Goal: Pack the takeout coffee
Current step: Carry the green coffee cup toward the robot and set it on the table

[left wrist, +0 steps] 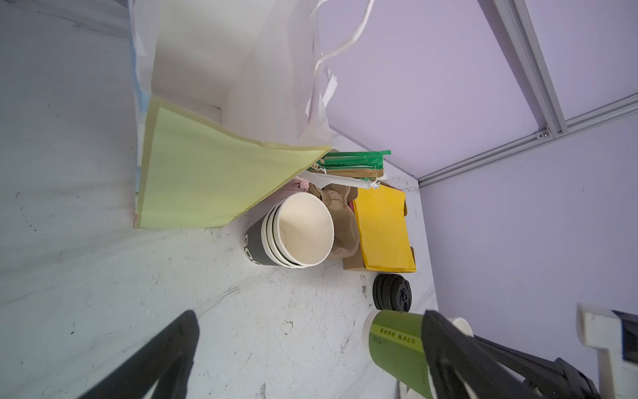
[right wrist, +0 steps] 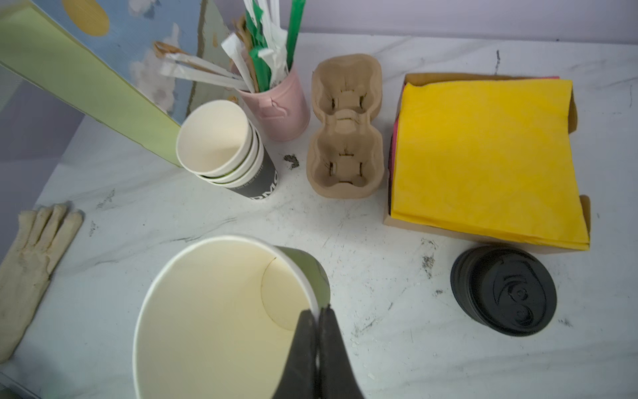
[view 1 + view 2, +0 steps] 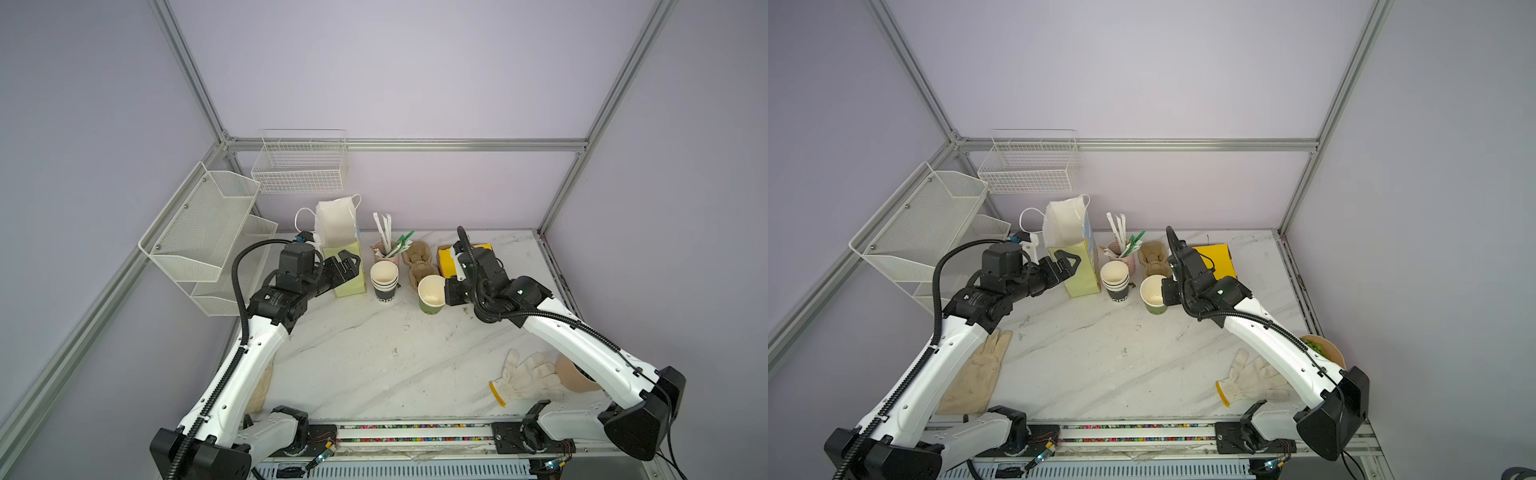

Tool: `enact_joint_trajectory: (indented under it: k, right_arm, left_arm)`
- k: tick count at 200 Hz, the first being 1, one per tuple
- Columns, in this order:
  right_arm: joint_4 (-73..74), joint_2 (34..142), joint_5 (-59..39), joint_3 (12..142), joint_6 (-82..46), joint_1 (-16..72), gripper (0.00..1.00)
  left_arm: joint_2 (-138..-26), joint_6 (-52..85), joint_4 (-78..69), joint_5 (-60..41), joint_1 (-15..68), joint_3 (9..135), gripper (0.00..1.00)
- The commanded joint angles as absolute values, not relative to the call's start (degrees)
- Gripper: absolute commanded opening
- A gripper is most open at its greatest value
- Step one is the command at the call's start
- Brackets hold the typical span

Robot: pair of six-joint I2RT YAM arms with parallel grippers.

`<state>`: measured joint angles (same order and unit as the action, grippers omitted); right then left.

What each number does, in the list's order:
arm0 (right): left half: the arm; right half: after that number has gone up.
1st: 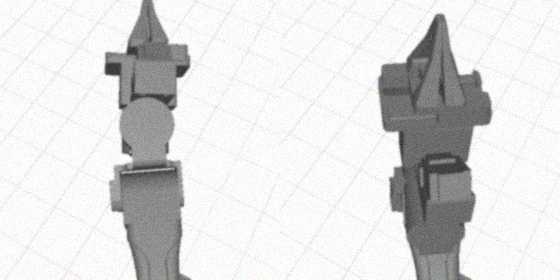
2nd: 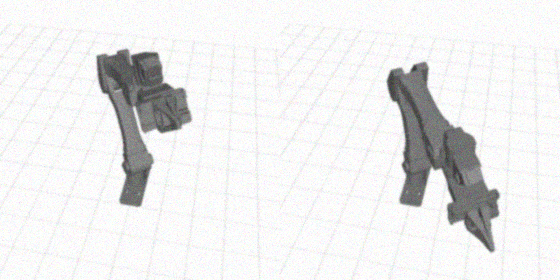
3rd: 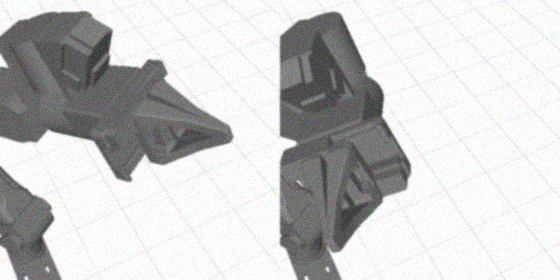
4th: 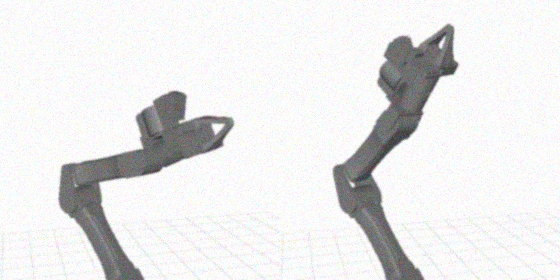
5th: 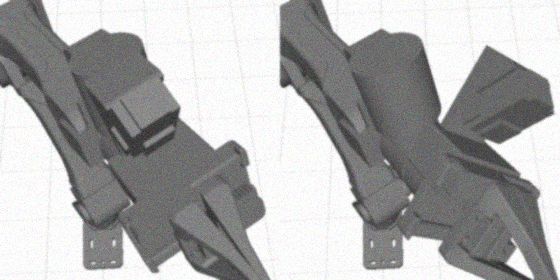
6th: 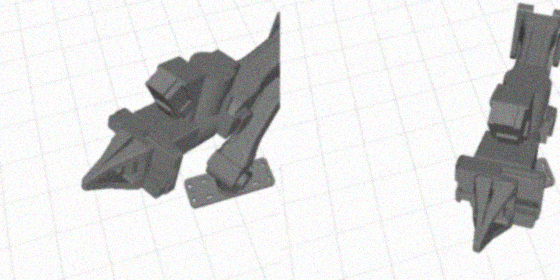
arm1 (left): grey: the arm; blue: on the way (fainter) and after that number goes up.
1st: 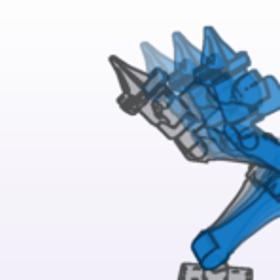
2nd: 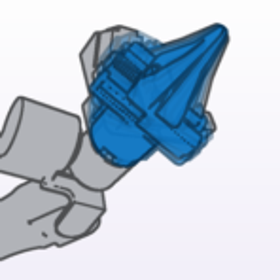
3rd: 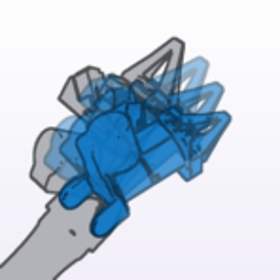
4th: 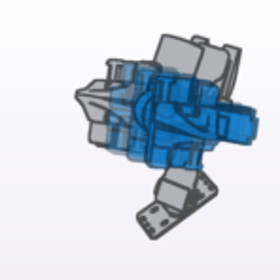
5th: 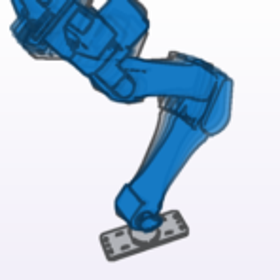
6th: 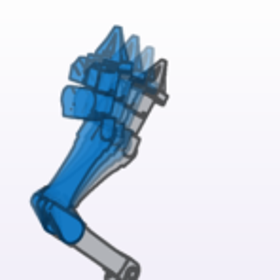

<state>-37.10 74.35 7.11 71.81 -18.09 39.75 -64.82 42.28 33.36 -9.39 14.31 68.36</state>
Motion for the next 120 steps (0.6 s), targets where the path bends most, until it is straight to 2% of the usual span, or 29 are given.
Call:
enact_joint_trajectory:
  k: [1, 22, 50, 120]
  right_arm:
    - [-32.32, 70.38, 8.9, 65.81, -21.18, 39.38, 0.0]
    - [-27.26, 67.58, 8.38, 59.77, -23.21, 39.33, 0.0]
    - [-23.19, 68.87, 8.31, 55.02, -25.12, 38.96, 0.0]
    - [-22.07, 75.01, 7.25, 52.52, -26.15, 36.13, 0.0]
  left_arm:
    - [-61.65, 39.72, 30.29, -9.01, 14.5, 68.76, 1.0]
    - [-60.39, 39.38, 30.46, -5.1, 14.45, 66.83, 1.0]
    - [-60.36, 38.45, 28.58, -5.6, 14.51, 65.26, 1.0]
    - [-60.49, 36.85, 28.34, -4.63, 14.4, 63.21, 1.0]
